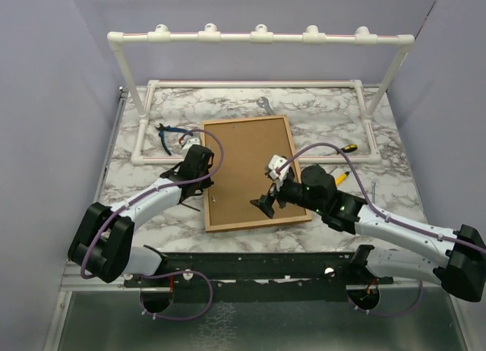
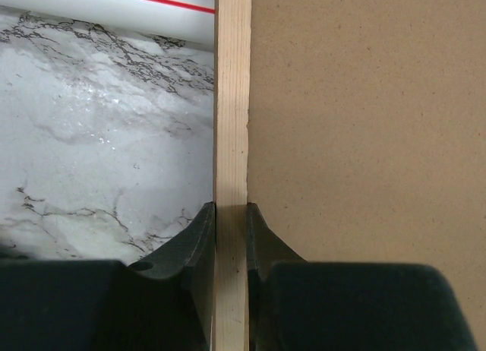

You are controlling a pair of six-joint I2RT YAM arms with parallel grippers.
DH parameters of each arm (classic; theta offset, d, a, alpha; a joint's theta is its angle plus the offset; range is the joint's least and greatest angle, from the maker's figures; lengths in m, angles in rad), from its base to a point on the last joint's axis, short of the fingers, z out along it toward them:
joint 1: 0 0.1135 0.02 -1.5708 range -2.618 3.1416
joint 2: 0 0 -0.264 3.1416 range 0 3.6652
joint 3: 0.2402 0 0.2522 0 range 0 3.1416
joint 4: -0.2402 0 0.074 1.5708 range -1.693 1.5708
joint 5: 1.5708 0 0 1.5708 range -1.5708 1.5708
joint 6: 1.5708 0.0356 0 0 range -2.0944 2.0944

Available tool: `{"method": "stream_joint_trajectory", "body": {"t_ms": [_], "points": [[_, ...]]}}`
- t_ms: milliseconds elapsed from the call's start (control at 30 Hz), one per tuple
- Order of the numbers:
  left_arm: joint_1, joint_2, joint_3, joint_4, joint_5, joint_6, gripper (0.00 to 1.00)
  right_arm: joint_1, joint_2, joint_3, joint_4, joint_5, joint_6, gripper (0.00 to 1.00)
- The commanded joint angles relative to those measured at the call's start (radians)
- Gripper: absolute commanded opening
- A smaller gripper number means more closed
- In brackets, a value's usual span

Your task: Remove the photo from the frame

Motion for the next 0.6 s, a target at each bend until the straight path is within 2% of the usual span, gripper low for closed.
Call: {"method": "stream_joint_trajectory", "body": {"t_ms": [0, 267, 567], "points": [[0.002, -0.043, 0.05, 0.035, 0.018, 0.0, 0.0, 0.082, 0.025, 0.034, -0.037, 0.002, -0.108, 1.0], [0.002, -0.02, 0.082, 0.024, 0.03, 0.001, 0.0, 0.315, 0.174, 0.05, 0.006, 0.235, -0.271, 1.0], [0.003, 0.017, 0.156, -0.014, 0.041, 0.017, 0.0, 0.391, 0.278, 0.073, 0.014, 0.309, -0.291, 0.99]]}}
